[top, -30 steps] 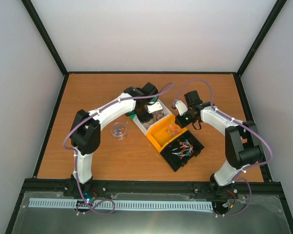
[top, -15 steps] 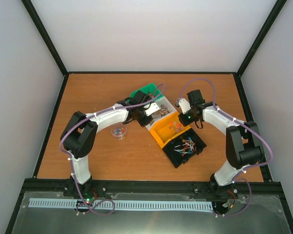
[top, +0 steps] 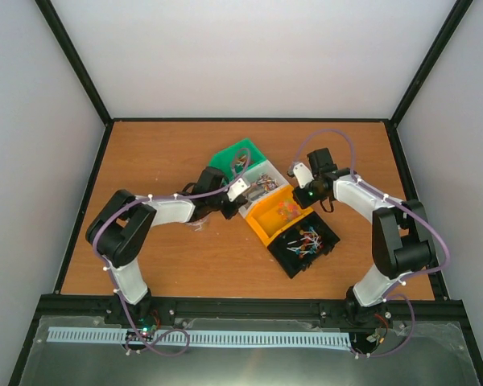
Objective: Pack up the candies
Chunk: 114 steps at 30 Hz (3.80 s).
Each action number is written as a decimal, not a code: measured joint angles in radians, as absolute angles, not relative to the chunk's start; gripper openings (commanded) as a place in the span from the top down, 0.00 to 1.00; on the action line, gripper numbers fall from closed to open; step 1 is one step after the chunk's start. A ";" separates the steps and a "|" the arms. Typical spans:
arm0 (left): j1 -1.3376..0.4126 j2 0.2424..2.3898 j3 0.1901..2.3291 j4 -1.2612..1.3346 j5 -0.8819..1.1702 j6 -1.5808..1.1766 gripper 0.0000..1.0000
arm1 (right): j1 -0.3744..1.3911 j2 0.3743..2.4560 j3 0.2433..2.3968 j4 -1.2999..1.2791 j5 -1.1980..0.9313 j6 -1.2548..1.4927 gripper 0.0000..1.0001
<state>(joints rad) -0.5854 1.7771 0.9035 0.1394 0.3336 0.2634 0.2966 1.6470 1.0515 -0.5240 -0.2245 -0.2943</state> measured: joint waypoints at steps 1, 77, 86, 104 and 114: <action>-0.583 1.777 0.890 0.160 0.345 0.261 0.99 | 0.297 1.648 1.051 -0.524 -0.236 -0.298 0.97; 0.094 1.061 0.799 -0.722 0.881 0.682 0.99 | 0.263 1.658 1.046 -0.524 -0.338 -0.317 0.97; 0.196 1.037 0.830 -1.006 0.807 0.899 0.99 | 0.259 1.661 1.047 -0.525 -0.349 -0.318 0.97; 0.122 1.134 0.967 -1.128 0.552 0.957 0.99 | 0.257 1.662 1.047 -0.526 -0.357 -0.317 0.97; 0.048 1.207 1.072 -1.173 0.401 0.942 0.99 | 0.257 1.662 1.047 -0.526 -0.360 -0.317 0.97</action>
